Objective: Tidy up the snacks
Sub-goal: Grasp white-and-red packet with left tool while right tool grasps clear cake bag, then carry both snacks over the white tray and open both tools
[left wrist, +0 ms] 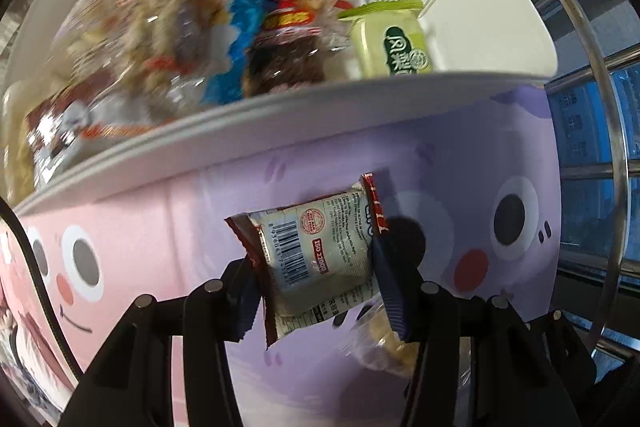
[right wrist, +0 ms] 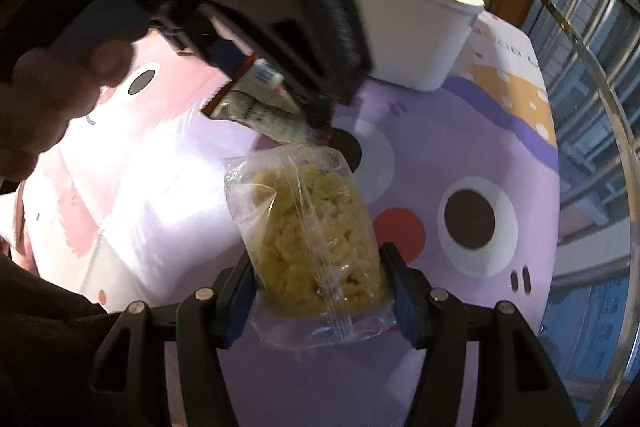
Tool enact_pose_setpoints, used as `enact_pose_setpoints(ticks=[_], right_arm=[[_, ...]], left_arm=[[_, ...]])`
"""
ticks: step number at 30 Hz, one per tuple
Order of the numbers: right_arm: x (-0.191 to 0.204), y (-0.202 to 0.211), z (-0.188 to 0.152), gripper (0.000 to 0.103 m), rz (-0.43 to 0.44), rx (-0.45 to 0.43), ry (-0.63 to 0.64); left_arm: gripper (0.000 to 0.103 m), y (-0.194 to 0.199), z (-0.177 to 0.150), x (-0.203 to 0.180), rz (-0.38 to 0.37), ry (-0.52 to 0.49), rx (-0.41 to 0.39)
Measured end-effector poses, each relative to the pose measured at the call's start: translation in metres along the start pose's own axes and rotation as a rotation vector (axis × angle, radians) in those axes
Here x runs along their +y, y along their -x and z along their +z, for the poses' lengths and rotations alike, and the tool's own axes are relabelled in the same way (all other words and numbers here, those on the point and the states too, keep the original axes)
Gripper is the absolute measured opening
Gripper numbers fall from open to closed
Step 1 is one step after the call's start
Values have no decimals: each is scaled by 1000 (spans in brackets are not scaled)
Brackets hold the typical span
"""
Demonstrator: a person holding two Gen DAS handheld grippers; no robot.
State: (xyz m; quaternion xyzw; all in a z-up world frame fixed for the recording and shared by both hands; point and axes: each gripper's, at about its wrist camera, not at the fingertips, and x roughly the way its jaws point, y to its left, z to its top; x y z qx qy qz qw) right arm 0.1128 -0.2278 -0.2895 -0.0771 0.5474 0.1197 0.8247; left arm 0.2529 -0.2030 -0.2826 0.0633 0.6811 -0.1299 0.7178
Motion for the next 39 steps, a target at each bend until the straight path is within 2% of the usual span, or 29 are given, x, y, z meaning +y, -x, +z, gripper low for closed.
enact_pose_setpoints(ticks=[1,2,3,9,15,23,28,39], right_arm=[[1,2,0,59,1,9,-15],[1,4,0,59,0,15,-26],[2,6,0,59,-6,21,-44],[-2,15,3,59,-7,27,-122],[-4,25,3,59,19,14,-186],[-10,40,12,59,22,-23,-248],[-17,54,29,59,8,-64,-264],[-37,78,87,59,-38,-179,-266]], left_arm=[[33,1,0,3,2,1,-2],[27,0,0,11,-8,6,-4],[25,4,-3,15,-29,18,-3],[20,12,-19,40,-38,46,15],[11,20,-20,61,-68,61,19],[9,43,-35,81,-71,42,7],[9,69,-39,92,-70,32,9],[9,144,-19,125,-85,-41,-81]])
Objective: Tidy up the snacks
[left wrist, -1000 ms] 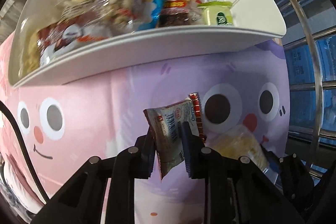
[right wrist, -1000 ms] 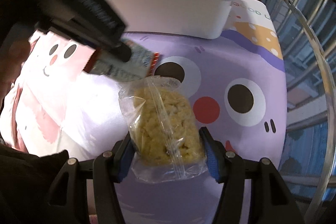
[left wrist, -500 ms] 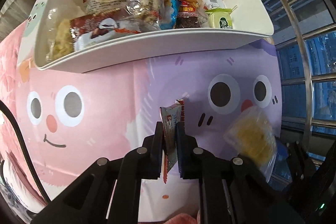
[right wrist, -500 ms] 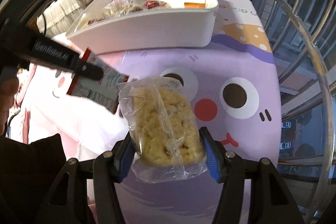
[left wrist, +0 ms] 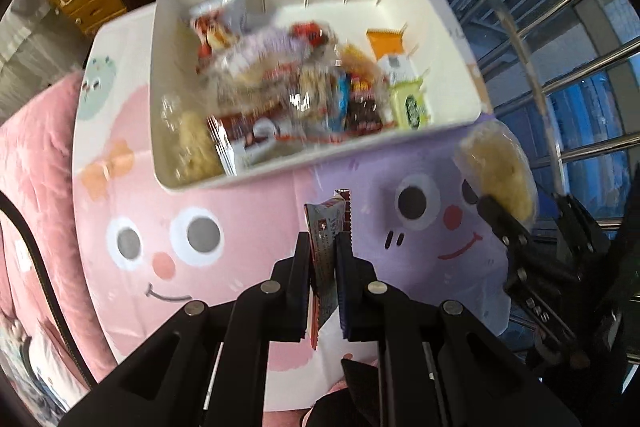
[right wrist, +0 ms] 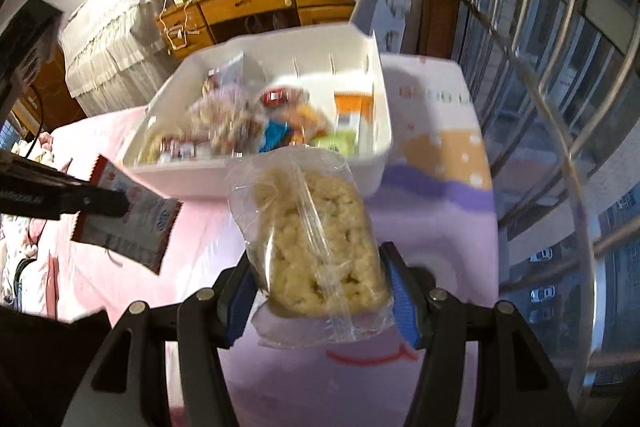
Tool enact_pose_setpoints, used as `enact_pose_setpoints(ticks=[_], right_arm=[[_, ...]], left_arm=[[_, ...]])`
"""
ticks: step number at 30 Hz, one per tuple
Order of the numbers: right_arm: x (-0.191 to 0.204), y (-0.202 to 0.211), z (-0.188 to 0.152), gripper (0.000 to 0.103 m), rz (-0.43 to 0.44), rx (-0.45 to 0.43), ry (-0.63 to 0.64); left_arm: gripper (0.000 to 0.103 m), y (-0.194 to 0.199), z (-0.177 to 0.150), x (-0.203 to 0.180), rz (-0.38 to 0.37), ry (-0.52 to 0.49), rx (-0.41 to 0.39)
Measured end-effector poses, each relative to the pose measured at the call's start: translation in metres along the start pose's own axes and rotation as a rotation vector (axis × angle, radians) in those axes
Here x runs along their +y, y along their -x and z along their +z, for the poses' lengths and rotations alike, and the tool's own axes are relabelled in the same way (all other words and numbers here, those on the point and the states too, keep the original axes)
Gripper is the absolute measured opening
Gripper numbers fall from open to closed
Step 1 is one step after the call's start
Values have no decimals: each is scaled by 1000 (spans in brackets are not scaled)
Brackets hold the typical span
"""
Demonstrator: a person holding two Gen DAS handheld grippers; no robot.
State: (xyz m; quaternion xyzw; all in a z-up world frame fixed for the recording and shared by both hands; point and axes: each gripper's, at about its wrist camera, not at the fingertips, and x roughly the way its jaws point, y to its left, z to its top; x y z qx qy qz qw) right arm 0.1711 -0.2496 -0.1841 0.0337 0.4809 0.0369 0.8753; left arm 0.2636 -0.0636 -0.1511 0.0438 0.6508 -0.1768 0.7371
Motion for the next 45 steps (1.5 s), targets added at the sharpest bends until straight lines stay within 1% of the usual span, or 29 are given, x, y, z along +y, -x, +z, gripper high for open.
enact_pose_setpoints(ticks=[2,6,9,11,13,17,19,20,21,22,23,24,27,31,32,33,35,37,40,42,44,45], right_arm=[[0,-1,11,59,0,-17,1],[5,-12,41,59,7,-40,12],[9,-20,59,59,8,-59,21],[11,-26,72,59,7,-70,21],[14,-33,86,59,-1,-82,21],[15,-38,106,59,2,-118,1],[13,-39,114,59,12,-139,-36],[12,-39,118,59,25,-145,-58],[10,-39,121,60,46,-146,-82],[9,-40,122,61,57,-142,-95],[9,-41,122,65,60,-136,-106],[9,-41,121,69,55,-128,-111],[12,-39,116,70,43,-108,-98],[15,-31,102,74,49,-85,-92],[16,-27,96,76,56,-84,-89],[18,-24,91,77,62,-82,-84],[21,-18,80,78,69,-82,-70],[24,-10,66,79,72,-77,-55],[26,0,41,80,80,-49,-58],[28,6,22,82,96,-18,-54],[32,12,8,84,89,11,-45],[33,17,-5,90,81,31,-47]], left_arm=[[9,10,6,3,-11,-10,-19],[9,28,28,12,-36,-22,-81],[9,32,46,19,-67,-9,-116],[9,30,57,24,-85,5,-119],[9,30,68,32,-93,22,-139],[9,32,86,45,-112,47,-203],[11,34,91,50,-112,60,-237],[19,35,93,52,-104,68,-250],[32,36,94,53,-104,71,-258],[37,36,94,54,-102,69,-260],[47,36,94,55,-97,68,-260],[52,36,92,55,-87,68,-261],[57,36,83,56,-70,67,-253],[59,40,62,52,-49,65,-268],[64,41,55,51,-40,65,-274],[67,43,44,47,-27,67,-285],[67,45,24,42,-7,73,-303],[70,47,4,36,20,97,-291],[74,53,-25,28,23,112,-290],[86,59,-49,22,63,125,-296],[91,64,-73,17,66,138,-297],[92,65,-81,16,65,144,-296]])
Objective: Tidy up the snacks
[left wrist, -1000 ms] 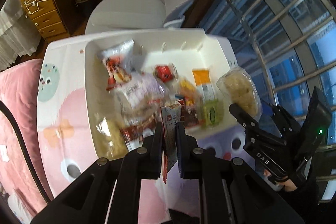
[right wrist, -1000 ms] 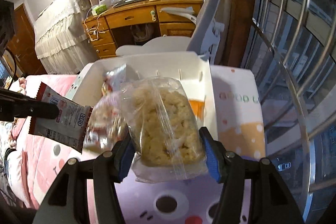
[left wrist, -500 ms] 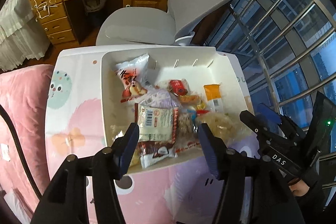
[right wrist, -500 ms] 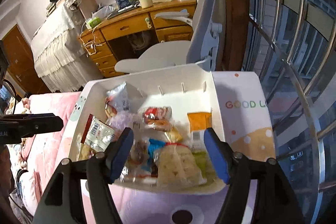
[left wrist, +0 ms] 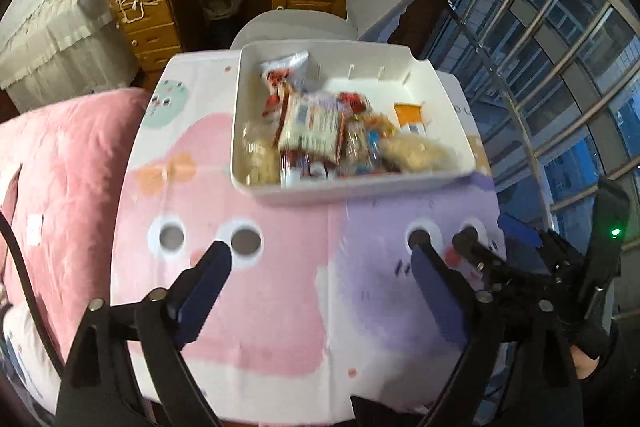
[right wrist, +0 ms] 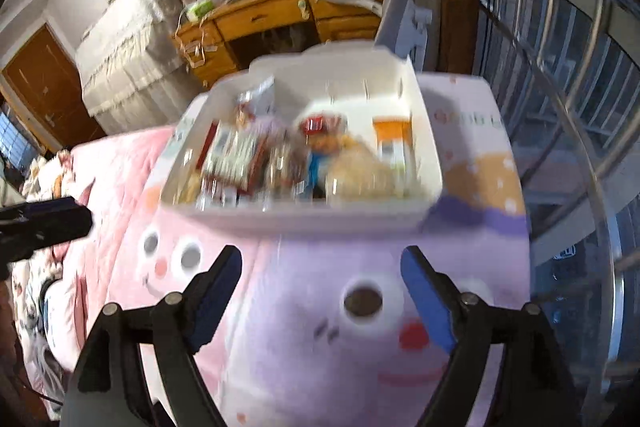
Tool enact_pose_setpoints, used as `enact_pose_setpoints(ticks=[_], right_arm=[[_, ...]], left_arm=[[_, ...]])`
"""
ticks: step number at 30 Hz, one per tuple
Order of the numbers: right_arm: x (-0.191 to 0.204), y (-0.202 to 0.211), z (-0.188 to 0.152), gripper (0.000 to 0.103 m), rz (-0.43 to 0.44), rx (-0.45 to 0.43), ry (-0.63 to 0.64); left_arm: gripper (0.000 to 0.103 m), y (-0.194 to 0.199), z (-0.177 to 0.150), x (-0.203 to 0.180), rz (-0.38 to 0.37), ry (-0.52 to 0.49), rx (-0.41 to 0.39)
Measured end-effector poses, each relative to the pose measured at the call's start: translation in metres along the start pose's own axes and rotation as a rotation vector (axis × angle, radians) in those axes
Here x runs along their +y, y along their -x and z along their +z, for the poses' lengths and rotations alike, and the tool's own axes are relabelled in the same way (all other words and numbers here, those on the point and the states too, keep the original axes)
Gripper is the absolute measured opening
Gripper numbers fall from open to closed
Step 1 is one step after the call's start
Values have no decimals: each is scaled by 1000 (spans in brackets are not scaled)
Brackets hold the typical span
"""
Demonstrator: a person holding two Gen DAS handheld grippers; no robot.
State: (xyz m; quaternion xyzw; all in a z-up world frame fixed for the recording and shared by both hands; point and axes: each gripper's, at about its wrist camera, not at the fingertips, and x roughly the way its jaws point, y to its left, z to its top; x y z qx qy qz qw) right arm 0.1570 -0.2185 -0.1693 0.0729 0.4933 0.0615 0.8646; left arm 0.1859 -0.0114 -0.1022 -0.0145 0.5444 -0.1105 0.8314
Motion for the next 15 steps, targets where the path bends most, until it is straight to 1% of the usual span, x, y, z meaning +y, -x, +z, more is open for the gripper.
enact_pose_setpoints(ticks=[2,4,7,9,11,13,15], right_arm=[[0,7,-17,99,11,24,-5],[-2,15,-37,102,16,56,-18],[-8,29,-59,103,29,105,-83],[-13,40,-75,103,75,151,-166],[-12,50,-85,103,80,173,-202],[-6,67,-90,103,64,172,-198],[5,84,-90,103,44,145,-171]], left_arm=[[92,6,-17,1,11,21,6],[92,11,-33,3,27,49,19],[92,19,-56,5,34,51,32],[92,25,-65,7,16,65,37],[94,32,-70,8,-7,71,37],[97,43,-74,8,-20,58,21],[98,57,-79,8,-31,32,-3]])
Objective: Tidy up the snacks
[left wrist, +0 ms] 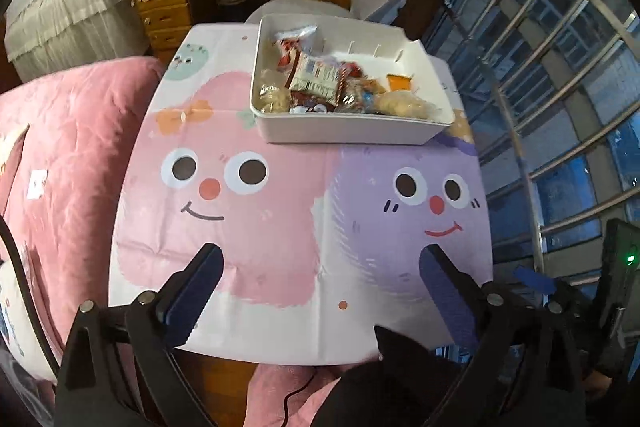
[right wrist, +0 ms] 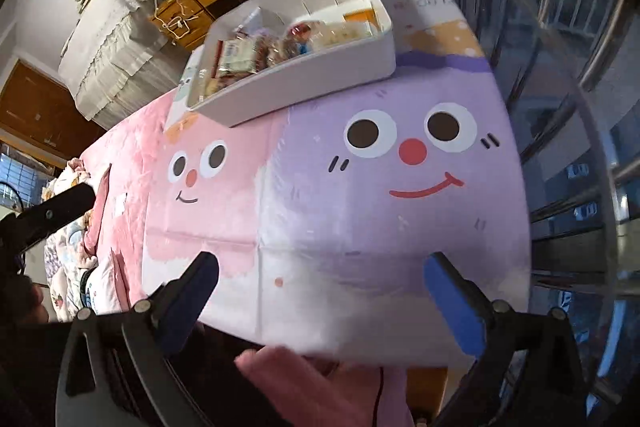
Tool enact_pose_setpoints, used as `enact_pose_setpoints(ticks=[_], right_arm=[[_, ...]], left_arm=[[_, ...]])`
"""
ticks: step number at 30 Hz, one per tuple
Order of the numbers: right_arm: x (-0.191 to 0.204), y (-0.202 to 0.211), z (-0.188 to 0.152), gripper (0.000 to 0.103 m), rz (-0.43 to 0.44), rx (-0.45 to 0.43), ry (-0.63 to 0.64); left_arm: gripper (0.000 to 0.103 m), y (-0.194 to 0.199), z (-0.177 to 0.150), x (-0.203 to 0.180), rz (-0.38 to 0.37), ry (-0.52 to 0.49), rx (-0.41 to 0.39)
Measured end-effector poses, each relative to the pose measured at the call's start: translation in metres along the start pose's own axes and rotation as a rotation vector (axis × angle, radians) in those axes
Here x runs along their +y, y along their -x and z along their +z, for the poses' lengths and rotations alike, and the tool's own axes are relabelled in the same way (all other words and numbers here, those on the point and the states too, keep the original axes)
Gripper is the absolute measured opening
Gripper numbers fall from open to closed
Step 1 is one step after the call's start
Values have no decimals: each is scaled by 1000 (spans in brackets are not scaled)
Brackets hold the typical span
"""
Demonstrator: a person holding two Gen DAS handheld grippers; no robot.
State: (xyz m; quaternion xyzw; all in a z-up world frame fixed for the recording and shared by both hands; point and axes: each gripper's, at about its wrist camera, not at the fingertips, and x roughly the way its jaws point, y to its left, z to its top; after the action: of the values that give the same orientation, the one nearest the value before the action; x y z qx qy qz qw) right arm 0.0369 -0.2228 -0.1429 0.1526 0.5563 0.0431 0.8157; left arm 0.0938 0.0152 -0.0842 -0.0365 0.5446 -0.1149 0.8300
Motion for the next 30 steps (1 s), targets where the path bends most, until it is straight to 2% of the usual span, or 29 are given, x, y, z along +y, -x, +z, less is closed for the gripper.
enact_pose_setpoints(ticks=[3,8,12,17,22,30], right_arm=[[26,31,1,103,-41,-61,59],[69,64,0,103,-40,-105,136],[91,81,-13,103,-84,-126,154],[91,91,-25,103,-164,-172,76],[96,87,-33,103,-170,-177,68],[98,87,-38,103,-205,-203,58]], left_arm=[[98,21,-2,0,0,-6,-14],[98,54,-5,-5,-4,-65,-76],[99,70,-15,-5,70,-79,-136],[100,73,-23,2,113,-46,-150],[102,71,-30,-2,146,-86,-154],[102,71,-36,-3,208,-88,-178]])
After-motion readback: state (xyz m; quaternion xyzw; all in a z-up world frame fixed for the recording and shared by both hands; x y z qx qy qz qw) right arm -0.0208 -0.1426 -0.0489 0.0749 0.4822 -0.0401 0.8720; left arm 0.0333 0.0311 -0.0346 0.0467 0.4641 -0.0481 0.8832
